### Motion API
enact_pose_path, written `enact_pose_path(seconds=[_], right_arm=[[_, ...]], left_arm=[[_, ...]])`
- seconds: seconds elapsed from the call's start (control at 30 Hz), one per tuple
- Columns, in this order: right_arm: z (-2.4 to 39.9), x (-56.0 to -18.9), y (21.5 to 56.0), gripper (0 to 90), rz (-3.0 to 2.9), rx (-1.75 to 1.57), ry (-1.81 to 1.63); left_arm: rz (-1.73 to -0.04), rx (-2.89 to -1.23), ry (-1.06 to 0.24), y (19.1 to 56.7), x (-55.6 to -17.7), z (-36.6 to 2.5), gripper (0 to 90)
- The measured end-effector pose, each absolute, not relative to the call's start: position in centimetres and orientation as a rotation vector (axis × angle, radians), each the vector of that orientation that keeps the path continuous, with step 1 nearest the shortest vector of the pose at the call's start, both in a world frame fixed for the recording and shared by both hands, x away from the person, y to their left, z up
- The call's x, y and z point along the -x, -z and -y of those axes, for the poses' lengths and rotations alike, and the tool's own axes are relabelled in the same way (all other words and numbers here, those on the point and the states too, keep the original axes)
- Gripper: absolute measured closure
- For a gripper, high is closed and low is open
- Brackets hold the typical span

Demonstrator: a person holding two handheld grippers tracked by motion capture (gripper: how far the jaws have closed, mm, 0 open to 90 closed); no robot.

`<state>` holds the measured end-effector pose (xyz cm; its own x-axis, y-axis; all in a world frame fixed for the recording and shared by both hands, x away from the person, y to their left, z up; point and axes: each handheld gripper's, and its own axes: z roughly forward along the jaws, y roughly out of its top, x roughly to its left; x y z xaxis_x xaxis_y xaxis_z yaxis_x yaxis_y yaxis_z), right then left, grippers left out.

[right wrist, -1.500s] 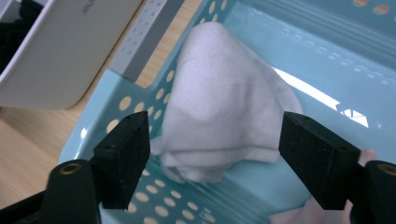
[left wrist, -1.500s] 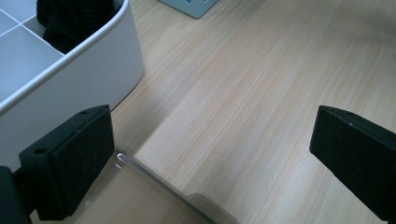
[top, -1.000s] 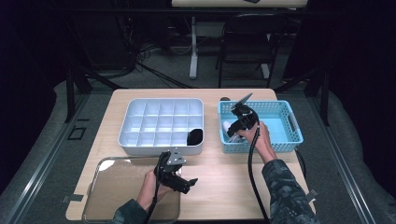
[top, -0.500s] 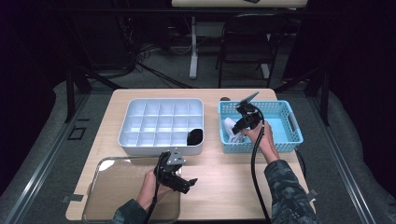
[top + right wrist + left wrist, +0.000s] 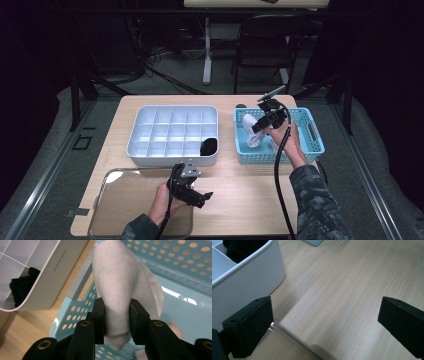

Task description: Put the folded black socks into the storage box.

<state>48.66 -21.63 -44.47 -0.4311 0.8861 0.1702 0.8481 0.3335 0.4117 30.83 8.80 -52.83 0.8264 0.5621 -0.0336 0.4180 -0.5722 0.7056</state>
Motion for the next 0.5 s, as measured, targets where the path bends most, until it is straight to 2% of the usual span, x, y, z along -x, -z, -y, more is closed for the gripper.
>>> enact_pose_path(seconds=[0.5], right_arm=[[21.3, -47.9, 43.0, 69.4, -2.506, -1.568, -0.702]], left_arm=[[-0.691, -2.261, -0.247, 53.0, -30.7, -8.4, 0.2]])
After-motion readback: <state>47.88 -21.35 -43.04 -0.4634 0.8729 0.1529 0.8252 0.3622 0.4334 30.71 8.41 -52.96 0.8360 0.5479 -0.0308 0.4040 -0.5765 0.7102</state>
